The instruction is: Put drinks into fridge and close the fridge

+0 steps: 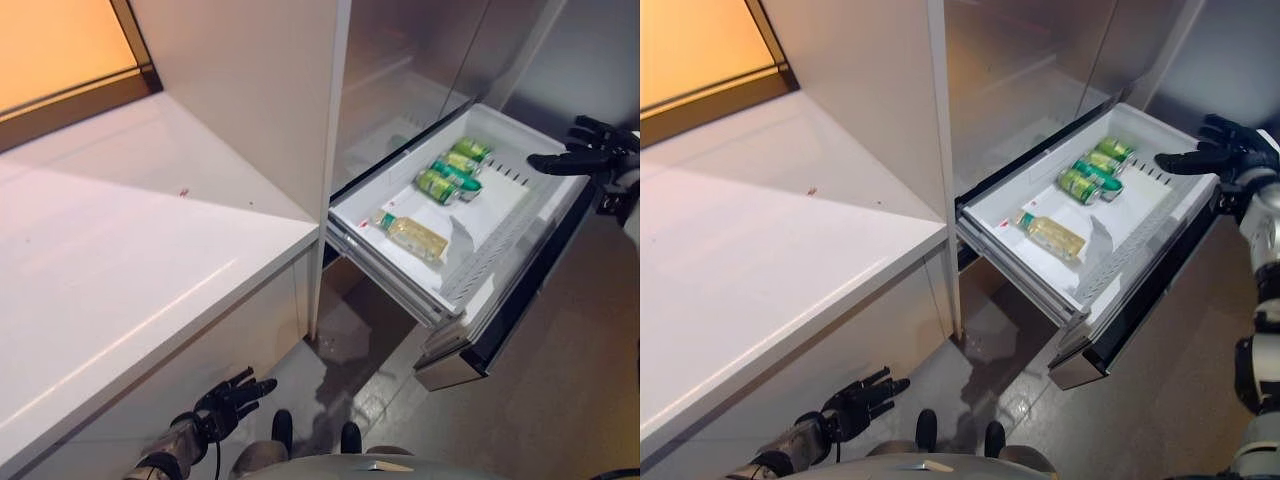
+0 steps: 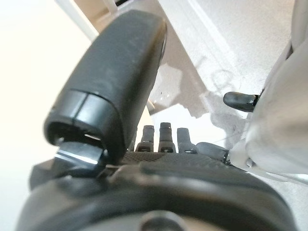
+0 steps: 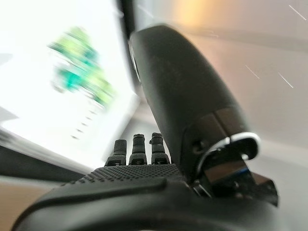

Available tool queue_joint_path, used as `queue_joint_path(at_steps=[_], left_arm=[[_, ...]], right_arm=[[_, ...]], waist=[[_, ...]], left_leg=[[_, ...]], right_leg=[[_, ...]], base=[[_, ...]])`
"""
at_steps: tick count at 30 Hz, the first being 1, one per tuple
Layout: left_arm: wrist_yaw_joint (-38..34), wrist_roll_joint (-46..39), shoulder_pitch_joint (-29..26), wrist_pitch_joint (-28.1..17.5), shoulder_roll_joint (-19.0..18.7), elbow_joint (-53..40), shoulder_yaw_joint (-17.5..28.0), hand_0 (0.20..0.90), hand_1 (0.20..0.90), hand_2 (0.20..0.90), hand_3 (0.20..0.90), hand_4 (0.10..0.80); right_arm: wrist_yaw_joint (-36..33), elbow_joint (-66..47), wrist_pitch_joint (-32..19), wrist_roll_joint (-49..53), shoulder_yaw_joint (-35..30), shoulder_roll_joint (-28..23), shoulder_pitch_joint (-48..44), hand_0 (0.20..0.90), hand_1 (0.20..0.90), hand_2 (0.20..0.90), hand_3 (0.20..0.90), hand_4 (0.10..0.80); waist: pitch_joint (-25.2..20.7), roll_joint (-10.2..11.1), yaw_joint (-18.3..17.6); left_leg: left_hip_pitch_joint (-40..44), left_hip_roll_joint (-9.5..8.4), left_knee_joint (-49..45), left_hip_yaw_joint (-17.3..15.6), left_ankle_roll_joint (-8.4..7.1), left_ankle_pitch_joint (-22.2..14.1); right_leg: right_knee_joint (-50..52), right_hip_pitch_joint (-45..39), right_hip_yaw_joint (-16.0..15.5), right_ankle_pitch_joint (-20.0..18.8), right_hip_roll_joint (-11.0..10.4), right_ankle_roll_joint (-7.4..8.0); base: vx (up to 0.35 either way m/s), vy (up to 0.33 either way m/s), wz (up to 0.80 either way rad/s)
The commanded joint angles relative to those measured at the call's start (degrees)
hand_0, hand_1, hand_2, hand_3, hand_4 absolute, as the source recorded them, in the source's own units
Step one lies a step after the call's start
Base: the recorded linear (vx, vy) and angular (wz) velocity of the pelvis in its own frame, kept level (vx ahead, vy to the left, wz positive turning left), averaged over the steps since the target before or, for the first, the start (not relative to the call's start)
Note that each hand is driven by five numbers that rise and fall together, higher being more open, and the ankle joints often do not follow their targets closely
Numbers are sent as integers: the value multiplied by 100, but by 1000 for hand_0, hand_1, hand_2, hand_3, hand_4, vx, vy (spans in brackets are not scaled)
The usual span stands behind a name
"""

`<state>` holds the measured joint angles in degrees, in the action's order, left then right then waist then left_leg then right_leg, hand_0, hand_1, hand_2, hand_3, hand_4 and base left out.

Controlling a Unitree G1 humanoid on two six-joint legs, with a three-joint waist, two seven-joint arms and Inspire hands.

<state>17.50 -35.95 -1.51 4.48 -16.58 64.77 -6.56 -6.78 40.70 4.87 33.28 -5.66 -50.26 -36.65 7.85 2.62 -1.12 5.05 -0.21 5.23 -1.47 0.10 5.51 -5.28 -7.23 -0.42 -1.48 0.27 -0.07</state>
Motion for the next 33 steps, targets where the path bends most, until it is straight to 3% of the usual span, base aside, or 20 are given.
queue_joint_path(at_steps=[1,7,11,16,19,22,27,33], left_arm=[[230,201,141,-190,72,566,-288,900,900,900,900,800],[240,271,277,-181,171,593,-416,900,900,900,900,800],[165,244,279,-162,177,424,-570,900,900,900,900,800],[20,45,-25,-93,194,185,-727,900,900,900,900,800],[-221,-267,-376,-114,234,-48,-801,900,900,900,900,800],[-295,-364,-418,-129,251,-151,-755,900,900,900,900,800],[-317,-525,-373,-255,293,-272,-760,900,900,900,900,800],[-257,-687,-305,-349,257,-374,-763,900,900,900,900,800]], right_arm=[[-1006,-604,-1495,492,-484,251,336,900,900,900,900,800],[-1053,-563,-1822,1208,-968,803,886,900,900,900,900,800],[-1171,-542,-1992,1567,-1048,1012,1146,900,900,900,900,800],[-1429,-534,-2035,1833,-909,1125,851,900,900,900,900,800],[-1333,-348,-2082,2205,-693,1230,352,900,900,900,900,800],[-1147,-274,-1978,2504,-585,1273,193,900,900,900,900,800],[-678,-137,-1884,2639,-382,1337,-47,900,900,900,900,800],[-331,-23,-1849,2546,-115,1354,-380,900,900,900,900,800]], waist=[[-618,34,49],[-456,18,86],[-61,29,162],[379,-15,251],[861,-61,319],[998,-91,370],[1163,-168,511],[1268,-276,709]], left_leg=[[228,-296,-539,86,218,-1016],[178,-351,-1123,159,297,-1310],[-178,-448,-1835,343,430,-1573],[-821,-547,-2459,444,515,-1750],[-1559,-616,-3145,440,609,-1896],[-1924,-672,-3528,473,643,-1972],[-2282,-790,-3783,608,658,-1958],[-2417,-885,-3613,753,616,-1696]], right_leg=[[477,121,75,163,-69,95],[892,80,41,374,-155,27],[1592,361,-96,685,-239,-89],[2162,898,-172,890,-257,-202],[2873,1575,-237,1039,-274,-340],[3259,1890,-260,1141,-286,-418],[3722,2262,-311,1292,-281,-489],[3976,2467,-450,1374,-304,-506]], base=[[112,-4,-10],[132,-25,-2],[9,-47,10],[-164,-11,17],[-293,17,7],[-94,34,12],[-42,64,2],[-27,71,9]])
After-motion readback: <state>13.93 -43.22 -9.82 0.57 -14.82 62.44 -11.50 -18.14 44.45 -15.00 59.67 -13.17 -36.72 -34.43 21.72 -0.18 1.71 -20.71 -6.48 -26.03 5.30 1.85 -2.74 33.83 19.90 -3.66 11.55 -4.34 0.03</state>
